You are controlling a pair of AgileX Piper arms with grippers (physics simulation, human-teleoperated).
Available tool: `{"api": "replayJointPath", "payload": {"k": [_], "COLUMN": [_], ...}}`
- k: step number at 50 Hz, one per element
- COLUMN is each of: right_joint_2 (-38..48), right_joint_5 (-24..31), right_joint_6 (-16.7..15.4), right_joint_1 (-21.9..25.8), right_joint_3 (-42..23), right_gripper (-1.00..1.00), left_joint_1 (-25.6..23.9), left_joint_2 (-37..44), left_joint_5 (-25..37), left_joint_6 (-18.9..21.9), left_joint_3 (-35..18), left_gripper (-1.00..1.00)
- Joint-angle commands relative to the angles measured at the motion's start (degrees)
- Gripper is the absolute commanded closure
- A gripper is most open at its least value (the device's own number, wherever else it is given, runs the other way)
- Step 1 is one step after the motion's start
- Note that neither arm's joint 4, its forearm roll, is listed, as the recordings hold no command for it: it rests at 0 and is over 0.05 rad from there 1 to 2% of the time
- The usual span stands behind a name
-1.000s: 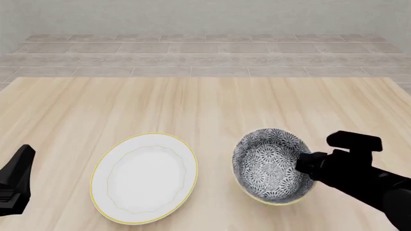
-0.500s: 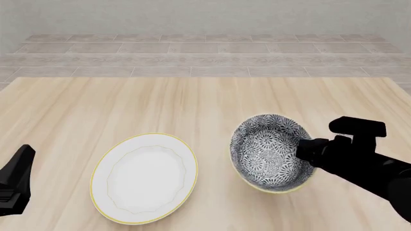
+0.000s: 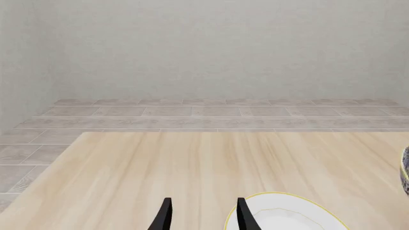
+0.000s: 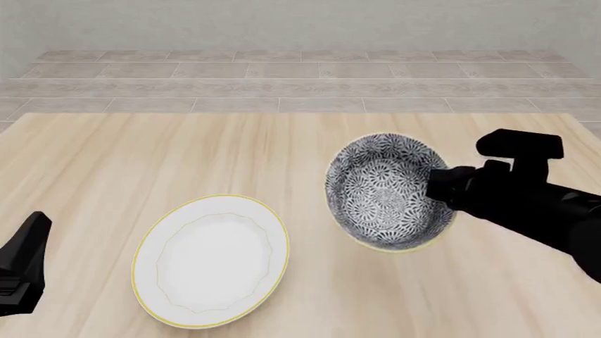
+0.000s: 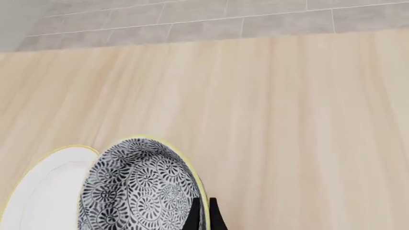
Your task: Put the bowl on the plate.
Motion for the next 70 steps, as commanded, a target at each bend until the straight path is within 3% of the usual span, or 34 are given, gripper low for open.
{"api": "replayJointPath", "payload": {"k": [1,14,32,70], "right_joint_2": [0.0,3.2,7.2,12.7], "right_joint_5": [2.3,1.8,3.3,0.0], "right_joint_6": [0.6,3.4,3.0,3.9], "right_joint_1": [1.7,5.9,8.3,14.9], "right_joint_3": [-4.2,-8.2,-13.3,-18.3], "right_gripper": [1.0,1.0,1.0,1.0], "left_joint_1": [0.0,0.0,0.0,0.0], "left_joint_2": [0.0,0.0,0.0,0.0], "left_joint_5": [0.0,0.0,0.0,0.0], "left_joint_6": [0.0,0.0,0.0,0.0], "left_joint_3": [0.0,0.0,0.0,0.0], "left_gripper": [-1.0,-1.0,-1.0,-1.0]}}
